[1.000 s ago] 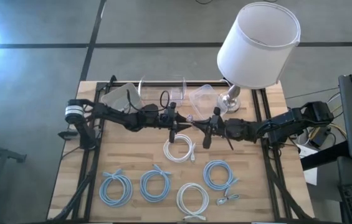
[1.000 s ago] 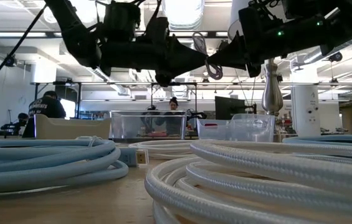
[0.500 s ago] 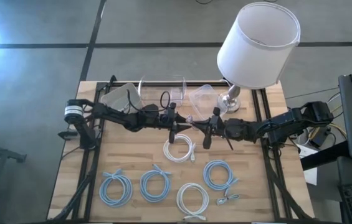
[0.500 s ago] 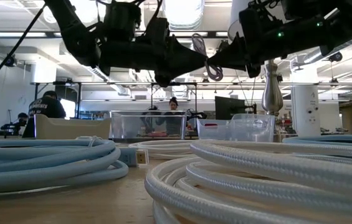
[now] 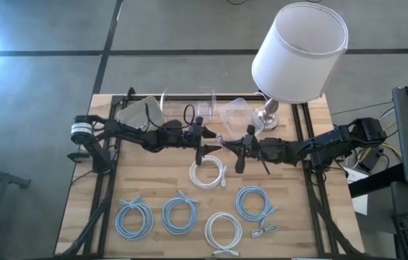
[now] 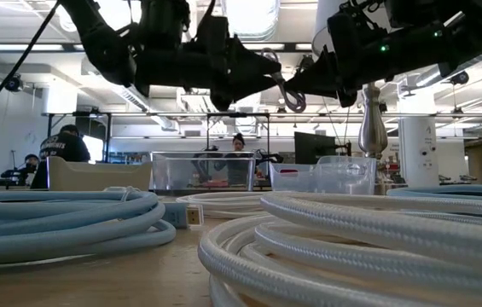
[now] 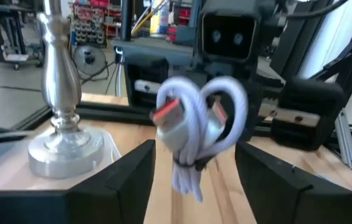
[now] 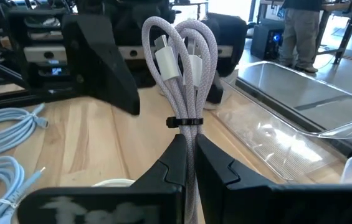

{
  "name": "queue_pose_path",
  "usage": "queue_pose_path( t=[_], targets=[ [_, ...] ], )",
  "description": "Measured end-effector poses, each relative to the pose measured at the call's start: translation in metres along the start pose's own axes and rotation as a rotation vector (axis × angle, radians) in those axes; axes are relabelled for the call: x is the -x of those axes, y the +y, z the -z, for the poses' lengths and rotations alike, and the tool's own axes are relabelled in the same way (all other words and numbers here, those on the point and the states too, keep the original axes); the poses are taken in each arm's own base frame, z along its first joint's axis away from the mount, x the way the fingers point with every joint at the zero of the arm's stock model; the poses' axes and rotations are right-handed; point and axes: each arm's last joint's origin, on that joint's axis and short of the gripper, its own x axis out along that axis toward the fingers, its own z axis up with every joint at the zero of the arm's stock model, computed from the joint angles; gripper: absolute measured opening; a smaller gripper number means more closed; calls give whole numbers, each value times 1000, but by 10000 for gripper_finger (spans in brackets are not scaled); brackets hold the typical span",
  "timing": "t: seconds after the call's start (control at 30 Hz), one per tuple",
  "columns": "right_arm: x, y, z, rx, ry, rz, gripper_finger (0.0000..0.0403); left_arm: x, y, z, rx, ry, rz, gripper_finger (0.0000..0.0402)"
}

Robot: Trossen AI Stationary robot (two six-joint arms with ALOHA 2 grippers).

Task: Pick & Place USB Port
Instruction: Put the purple charger cable into the gray bin

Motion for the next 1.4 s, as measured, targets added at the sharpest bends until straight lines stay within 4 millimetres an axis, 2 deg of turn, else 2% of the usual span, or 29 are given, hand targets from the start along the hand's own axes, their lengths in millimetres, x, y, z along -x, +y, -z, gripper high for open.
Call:
queue_pose_path(
  t=[0.2, 0.33, 0.43, 0.63, 0.7, 0.87, 1.0, 1.1, 1.27, 1.4],
  targets=[
    [0, 0, 1, 3, 14, 3, 13, 0, 0, -3, -28, -21, 2, 220],
    [0, 0, 1, 3, 14, 3, 13, 0, 0, -3, -28, -20, -1, 199],
    [0, 0, 1, 2, 14, 3, 13, 0, 0, -3, -28, -21, -22, 163],
    [0, -1, 2, -9, 14, 8, 15, 0, 1, -3, -24, -23, -36, 65],
    [0, -1, 2, -9, 15, 8, 24, 0, 1, -3, -22, -23, -36, 46],
    [0, 0, 2, -5, 18, -10, 68, 0, 1, -1, -19, -9, -37, 46],
    [0, 0, 2, -2, 25, -20, 105, 0, 2, 2, -14, 21, -40, 70],
    [0, 0, 2, 2, 25, -20, 128, 0, 3, 6, -8, 61, -49, 69],
    [0, 0, 4, 8, 40, -18, 154, 1, 4, 12, 2, 124, -79, 49],
    [0, 0, 6, 14, 58, -11, 165, 5, 8, 11, 8, 173, -112, 53]
  ],
)
